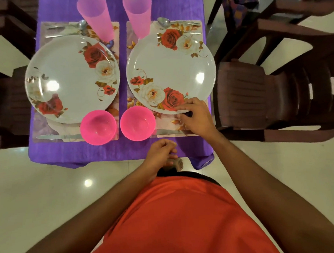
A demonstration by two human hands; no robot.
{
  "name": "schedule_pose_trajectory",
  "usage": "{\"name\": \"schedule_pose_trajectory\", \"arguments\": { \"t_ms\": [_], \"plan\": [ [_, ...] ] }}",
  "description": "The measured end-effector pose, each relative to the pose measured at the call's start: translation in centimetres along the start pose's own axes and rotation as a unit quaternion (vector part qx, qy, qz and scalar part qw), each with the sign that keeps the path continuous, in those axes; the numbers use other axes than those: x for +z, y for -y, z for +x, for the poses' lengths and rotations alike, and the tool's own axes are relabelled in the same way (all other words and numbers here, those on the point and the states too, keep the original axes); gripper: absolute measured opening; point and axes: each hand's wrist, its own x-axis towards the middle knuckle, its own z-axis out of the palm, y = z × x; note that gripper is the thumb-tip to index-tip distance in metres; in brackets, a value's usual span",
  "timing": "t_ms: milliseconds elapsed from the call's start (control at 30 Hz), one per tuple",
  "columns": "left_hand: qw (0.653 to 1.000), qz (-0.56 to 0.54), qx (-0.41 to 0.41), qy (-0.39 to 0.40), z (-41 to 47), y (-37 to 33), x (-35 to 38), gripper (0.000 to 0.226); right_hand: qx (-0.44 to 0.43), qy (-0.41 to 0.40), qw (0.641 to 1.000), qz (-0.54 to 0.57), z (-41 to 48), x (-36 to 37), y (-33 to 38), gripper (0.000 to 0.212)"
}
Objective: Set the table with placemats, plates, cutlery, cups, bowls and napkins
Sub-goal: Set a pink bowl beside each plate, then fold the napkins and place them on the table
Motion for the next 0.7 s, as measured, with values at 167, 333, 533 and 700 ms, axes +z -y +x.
{"name": "schedule_pose_trajectory", "arguments": {
  "t_ms": [167, 333, 533, 700],
  "plan": [
    [0.993, 0.082, 0.070, 0.048, 1.5, -4.0, 4.2, 0.013, -0.001, -0.010, 1.000, 0.026, -1.3, -3.0, -0.5, 0.024],
    [0.988, 0.096, 0.104, 0.063, 3.9, -6.9, 9.7, 0.010, 0.006, -0.015, 1.000, 0.009, -2.0, -8.0, -4.9, 0.020],
    [0.990, 0.101, 0.094, 0.031, 8.8, -8.9, 19.9, 0.010, 0.067, -0.011, 0.997, 0.020, -1.8, -16.2, -14.8, 0.020],
    [0.991, 0.116, 0.070, -0.003, 13.3, -11.0, 28.1, 0.010, 0.112, -0.001, 0.993, 0.024, -0.2, -23.8, -22.4, 0.017]
  ]
}}
